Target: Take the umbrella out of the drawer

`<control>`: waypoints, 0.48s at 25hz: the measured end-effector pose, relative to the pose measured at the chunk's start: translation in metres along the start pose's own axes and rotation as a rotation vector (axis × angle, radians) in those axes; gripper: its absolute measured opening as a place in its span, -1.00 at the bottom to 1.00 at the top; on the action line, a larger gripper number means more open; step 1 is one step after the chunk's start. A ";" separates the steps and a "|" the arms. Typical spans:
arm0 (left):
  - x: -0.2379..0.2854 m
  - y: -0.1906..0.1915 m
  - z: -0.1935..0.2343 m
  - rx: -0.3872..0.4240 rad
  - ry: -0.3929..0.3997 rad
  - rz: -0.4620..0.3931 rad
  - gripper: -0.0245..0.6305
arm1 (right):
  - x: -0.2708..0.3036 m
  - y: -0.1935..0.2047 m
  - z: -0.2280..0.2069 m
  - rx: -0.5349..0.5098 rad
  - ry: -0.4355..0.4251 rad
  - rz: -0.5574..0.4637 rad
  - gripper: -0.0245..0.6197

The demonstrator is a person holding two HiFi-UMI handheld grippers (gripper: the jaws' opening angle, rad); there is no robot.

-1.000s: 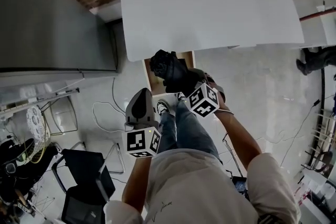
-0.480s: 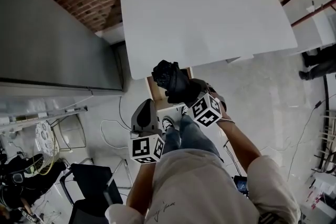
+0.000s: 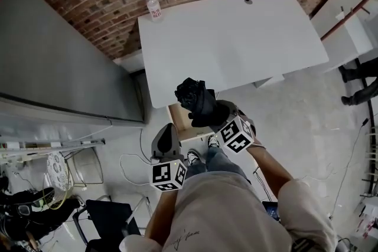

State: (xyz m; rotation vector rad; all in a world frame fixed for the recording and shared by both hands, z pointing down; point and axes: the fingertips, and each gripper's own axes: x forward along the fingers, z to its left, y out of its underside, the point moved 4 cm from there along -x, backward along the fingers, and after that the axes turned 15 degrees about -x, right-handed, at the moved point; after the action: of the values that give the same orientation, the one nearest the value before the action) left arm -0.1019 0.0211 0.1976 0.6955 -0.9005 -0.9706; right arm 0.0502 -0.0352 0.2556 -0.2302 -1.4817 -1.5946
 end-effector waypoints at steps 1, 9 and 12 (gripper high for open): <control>0.000 -0.002 -0.001 0.004 0.003 -0.004 -0.87 | -0.003 -0.003 -0.001 0.002 0.006 -0.007 -0.15; -0.001 -0.024 -0.010 0.018 0.023 -0.050 -0.88 | -0.031 -0.026 -0.017 0.007 0.054 -0.065 -0.15; -0.003 -0.032 -0.013 0.019 0.032 -0.075 -0.88 | -0.042 -0.035 -0.023 -0.008 0.075 -0.087 -0.15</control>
State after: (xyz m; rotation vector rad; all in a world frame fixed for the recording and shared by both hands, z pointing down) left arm -0.1035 0.0120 0.1637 0.7640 -0.8615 -1.0155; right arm 0.0586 -0.0397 0.1967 -0.1108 -1.4447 -1.6603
